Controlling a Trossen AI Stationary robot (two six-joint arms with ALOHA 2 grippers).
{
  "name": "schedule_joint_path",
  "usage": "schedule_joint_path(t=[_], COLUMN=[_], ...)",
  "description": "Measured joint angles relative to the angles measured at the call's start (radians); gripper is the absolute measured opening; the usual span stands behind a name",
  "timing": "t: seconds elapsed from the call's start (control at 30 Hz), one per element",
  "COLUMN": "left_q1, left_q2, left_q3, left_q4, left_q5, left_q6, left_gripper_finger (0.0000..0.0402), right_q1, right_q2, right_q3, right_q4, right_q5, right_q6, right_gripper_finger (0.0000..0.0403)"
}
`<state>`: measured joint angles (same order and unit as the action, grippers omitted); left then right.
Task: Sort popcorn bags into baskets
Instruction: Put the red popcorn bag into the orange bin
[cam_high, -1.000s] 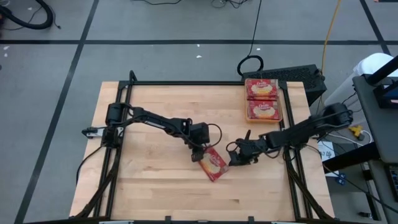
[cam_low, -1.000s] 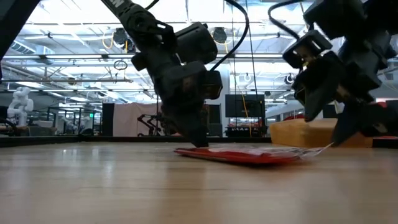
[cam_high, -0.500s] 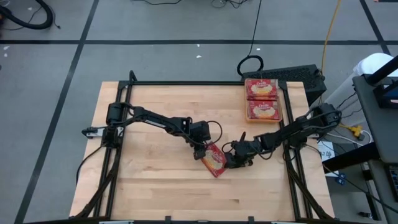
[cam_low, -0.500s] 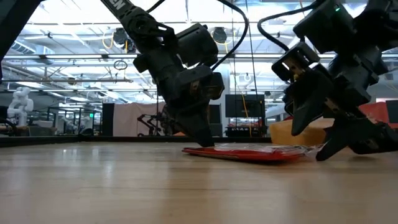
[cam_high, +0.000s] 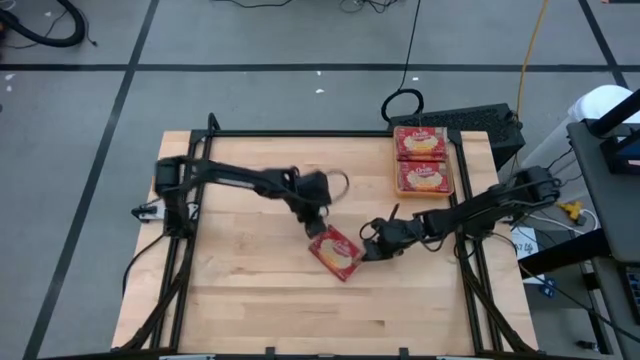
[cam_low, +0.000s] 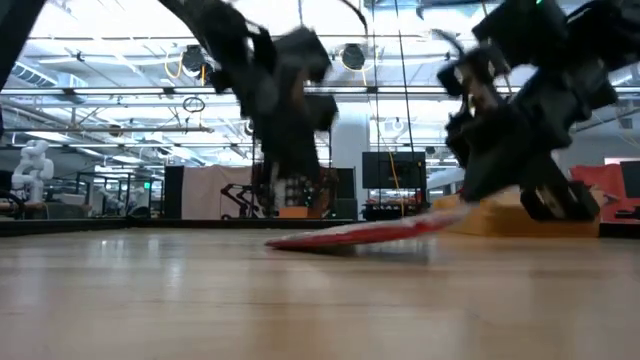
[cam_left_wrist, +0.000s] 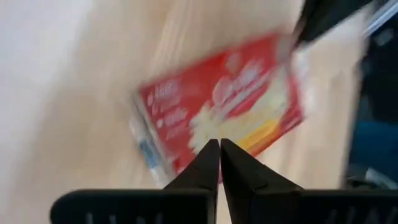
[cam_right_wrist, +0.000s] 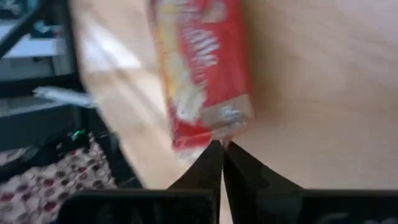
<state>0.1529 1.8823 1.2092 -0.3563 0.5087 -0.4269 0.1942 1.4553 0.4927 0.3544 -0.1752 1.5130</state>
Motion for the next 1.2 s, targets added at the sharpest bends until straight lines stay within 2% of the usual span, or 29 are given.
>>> schedule_joint_path(t=[0.1,0.27,0.37,0.47,0.67,0.77,0.83,0.93,1.1,1.2], left_q1=[0.028,0.076,0.110,0.136,0.147,0.132,0.117,0.091,0.047,0.034], left_q2=[-0.116,-0.290,-0.360,-0.391,-0.366,-0.322,-0.286,-0.229,-0.118,-0.042], left_q3=[0.001,0.004,0.004,0.004,0.005,0.003,0.004,0.009,0.042,0.102], left_q4=[-0.023,0.023,0.033,0.033,0.090,0.139,0.228,0.324,0.473,0.489], left_q5=[-0.014,-0.115,-0.194,-0.238,-0.261,-0.259,-0.259,-0.258,-0.254,-0.213], left_q6=[0.043,0.095,0.105,0.105,0.104,0.118,0.126,0.124,0.172,0.217], left_gripper_finger=[0.0017,0.0026,0.0055,0.0101,0.0199,0.0234,0.0252,0.0269,0.0273,0.0273], right_q1=[-0.013,-0.040,-0.056,-0.076,-0.134,-0.168,-0.186,-0.209,-0.239,-0.251], right_q2=[-0.089,-0.264,-0.367,-0.447,-0.503,-0.499,-0.496,-0.490,-0.489,-0.490], right_q3=[0.000,0.002,0.003,0.033,0.173,0.227,0.253,0.284,0.291,0.291], right_q4=[-0.059,-0.227,-0.337,-0.480,-0.795,-0.893,-0.942,-0.985,-1.000,-0.998], right_q5=[-0.004,0.017,0.050,0.075,0.069,0.041,0.040,0.041,0.039,0.039], right_q6=[-0.044,-0.118,-0.175,-0.260,-0.509,-0.637,-0.719,-0.845,-1.007,-1.080], right_gripper_finger=[0.0002,0.0000,0.0000,0.0000,0.0000,0.0000,0.0000,0.0000,0.0000,0.0000])
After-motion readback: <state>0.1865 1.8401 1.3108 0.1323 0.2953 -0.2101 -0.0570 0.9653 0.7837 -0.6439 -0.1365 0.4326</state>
